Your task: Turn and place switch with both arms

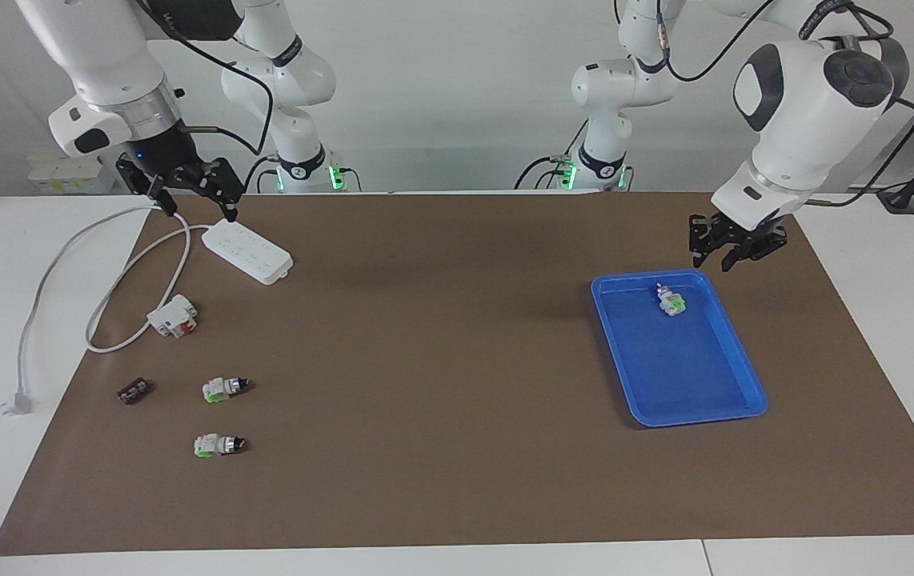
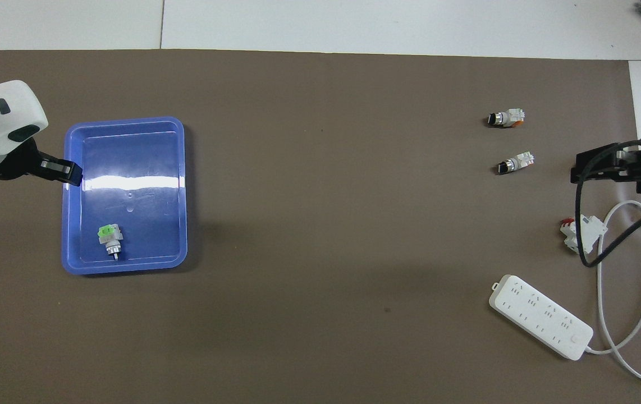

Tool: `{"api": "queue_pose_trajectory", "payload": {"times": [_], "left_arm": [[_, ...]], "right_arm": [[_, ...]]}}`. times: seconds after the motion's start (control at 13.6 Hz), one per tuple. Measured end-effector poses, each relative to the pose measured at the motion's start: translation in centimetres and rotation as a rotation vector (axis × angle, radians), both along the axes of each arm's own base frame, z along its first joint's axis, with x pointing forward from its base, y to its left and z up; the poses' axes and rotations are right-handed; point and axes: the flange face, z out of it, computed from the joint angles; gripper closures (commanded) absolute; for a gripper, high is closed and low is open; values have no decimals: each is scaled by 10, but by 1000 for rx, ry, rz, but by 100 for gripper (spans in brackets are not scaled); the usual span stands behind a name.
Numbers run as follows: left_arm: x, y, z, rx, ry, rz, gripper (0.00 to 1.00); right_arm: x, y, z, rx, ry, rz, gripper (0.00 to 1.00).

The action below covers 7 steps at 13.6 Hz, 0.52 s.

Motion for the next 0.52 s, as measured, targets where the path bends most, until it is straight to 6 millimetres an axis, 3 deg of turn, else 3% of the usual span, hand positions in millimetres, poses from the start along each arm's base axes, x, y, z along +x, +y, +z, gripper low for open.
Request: {"api": "queue_pose_trajectory", "payload": {"times": [0.15,0.52], "left_arm": [[-4,1,20,2,7,15,1],[-15,5,54,4,-48,88,0]], "right_arm": [[-2,2,-2,0,4,6,0],[-2,4,-1,2,1,64,0]]}}
